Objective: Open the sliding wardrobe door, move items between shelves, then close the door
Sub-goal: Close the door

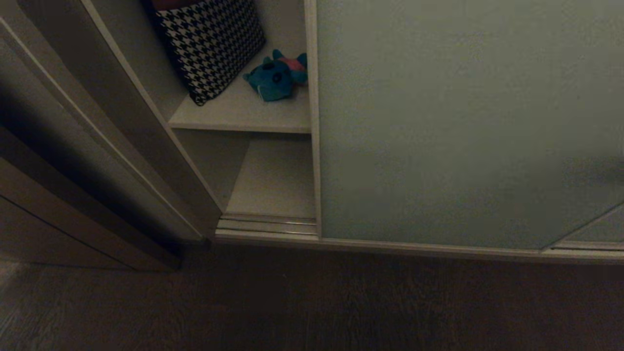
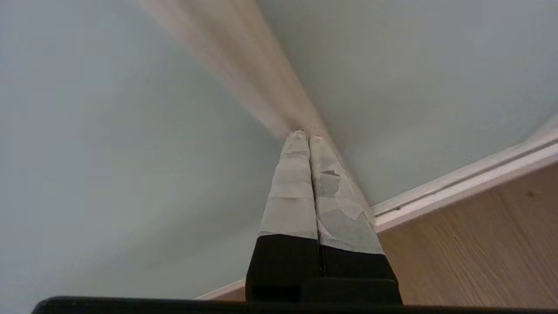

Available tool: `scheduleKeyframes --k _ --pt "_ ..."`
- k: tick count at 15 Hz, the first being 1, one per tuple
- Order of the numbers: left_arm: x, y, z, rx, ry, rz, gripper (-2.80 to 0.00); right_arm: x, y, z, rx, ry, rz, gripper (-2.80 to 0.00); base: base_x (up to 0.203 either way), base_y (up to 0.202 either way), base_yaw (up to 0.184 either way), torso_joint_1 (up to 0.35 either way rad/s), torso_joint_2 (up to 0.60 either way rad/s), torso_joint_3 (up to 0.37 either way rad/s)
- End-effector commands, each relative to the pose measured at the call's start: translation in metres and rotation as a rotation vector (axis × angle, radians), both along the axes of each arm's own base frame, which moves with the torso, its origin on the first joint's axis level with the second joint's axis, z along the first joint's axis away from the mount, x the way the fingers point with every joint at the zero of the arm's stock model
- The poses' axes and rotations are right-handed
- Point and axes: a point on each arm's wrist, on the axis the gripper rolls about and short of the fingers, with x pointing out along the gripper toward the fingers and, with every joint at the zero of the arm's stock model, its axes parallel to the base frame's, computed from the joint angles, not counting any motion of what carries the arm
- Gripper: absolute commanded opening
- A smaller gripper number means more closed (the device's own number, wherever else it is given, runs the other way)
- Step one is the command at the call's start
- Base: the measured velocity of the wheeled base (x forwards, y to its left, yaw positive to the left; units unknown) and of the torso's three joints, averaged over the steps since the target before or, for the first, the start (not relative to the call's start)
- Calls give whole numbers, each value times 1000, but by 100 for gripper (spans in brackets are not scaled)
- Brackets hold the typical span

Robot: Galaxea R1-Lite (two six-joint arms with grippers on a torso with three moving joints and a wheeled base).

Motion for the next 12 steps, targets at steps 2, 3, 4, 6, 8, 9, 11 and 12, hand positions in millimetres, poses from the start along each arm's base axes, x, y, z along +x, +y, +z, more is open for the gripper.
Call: scheduleKeyframes --k 2,3,4,6,8,9,11,12 --pt "0 0 0 1 0 0 -280 14 2 -7 -6 -5 17 -280 0 0 0 0 0 0" --pt "0 0 0 1 1 0 -280 18 2 -9 -14 -10 -1 -280 0 0 0 0 0 0" --pt "0 0 0 1 0 0 -280 23 2 -12 -13 -8 -28 -280 0 0 0 0 0 0" --pt "0 0 0 1 0 0 -280 25 2 -14 -10 -6 -43 -280 0 0 0 0 0 0" --pt "0 0 0 1 0 0 -280 23 3 -10 -18 -11 -43 -280 0 0 0 0 0 0" --pt "0 0 0 1 0 0 -280 22 4 -9 -19 -12 -43 -280 0 0 0 0 0 0" --pt "0 0 0 1 0 0 -280 23 4 -8 -21 -14 -41 -280 0 0 0 0 0 0" --pt "0 0 0 1 0 0 -280 26 7 -8 -21 -14 -32 -280 0 0 0 0 0 0"
